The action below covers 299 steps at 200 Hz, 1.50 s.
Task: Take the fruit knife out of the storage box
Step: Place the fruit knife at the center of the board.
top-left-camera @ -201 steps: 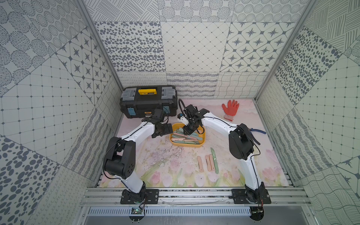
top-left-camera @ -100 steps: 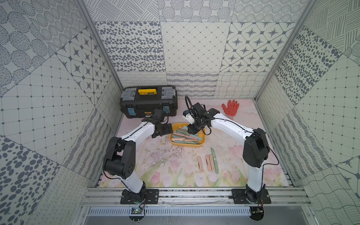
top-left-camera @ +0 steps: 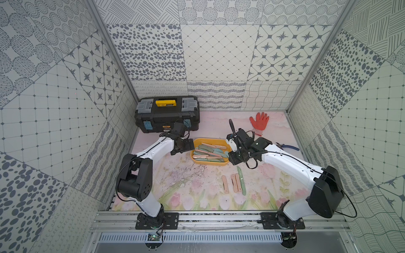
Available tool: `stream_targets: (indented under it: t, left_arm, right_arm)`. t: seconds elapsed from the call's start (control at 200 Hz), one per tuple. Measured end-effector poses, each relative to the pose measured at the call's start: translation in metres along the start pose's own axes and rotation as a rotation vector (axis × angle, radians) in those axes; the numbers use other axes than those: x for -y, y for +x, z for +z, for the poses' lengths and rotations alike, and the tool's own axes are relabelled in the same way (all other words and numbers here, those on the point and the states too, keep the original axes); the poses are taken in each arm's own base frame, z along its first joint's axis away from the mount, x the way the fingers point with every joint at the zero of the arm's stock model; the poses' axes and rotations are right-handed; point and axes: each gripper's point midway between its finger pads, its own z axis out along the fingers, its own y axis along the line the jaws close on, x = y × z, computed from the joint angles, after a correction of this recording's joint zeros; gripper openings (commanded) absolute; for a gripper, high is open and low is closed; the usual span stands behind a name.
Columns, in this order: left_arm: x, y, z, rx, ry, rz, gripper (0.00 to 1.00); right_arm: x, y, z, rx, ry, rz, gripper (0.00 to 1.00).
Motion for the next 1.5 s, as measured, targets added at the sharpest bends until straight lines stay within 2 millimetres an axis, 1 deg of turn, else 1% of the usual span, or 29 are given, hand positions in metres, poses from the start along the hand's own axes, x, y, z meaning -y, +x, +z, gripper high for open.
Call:
stream_targets:
  t: [0.095, 0.24, 0.34, 0.42, 0.685, 0.92, 1.266, 1.496]
  left_arm:
    - [0.0, 0.0, 0.0, 0.0, 0.0, 0.0, 0.99]
    - [0.0, 0.0, 0.0, 0.0, 0.0, 0.0, 0.99]
    - [0.0, 0.0, 0.0, 0.0, 0.0, 0.0, 0.99]
    - [0.0, 0.0, 0.0, 0.0, 0.0, 0.0, 0.99]
    - [0.0, 0.0, 0.0, 0.0, 0.0, 0.0, 0.99]
    - [0.0, 0.0, 0.0, 0.0, 0.0, 0.0, 0.99]
    - [0.0, 0.0, 0.0, 0.0, 0.0, 0.0, 0.99]
    - [0.0, 0.0, 0.0, 0.0, 0.0, 0.0, 0.99]
  right_arm:
    - [0.012, 0.026, 0.003, -0.017, 0.009, 0.072, 0.24]
    - [0.027, 0.07, 0.016, -0.084, 0.015, 0.175, 0.24]
    - [0.034, 0.091, 0.025, -0.125, 0.03, 0.219, 0.24]
    - [0.037, 0.101, 0.029, -0.142, 0.039, 0.242, 0.24]
    - [0.049, 0.116, 0.037, -0.154, 0.09, 0.32, 0.25]
    - [0.061, 0.125, 0.042, -0.165, 0.128, 0.363, 0.26]
    - [0.065, 0.138, 0.062, -0.226, 0.146, 0.373, 0.28]
    - [0.064, 0.138, 0.062, -0.229, 0.137, 0.379, 0.28]
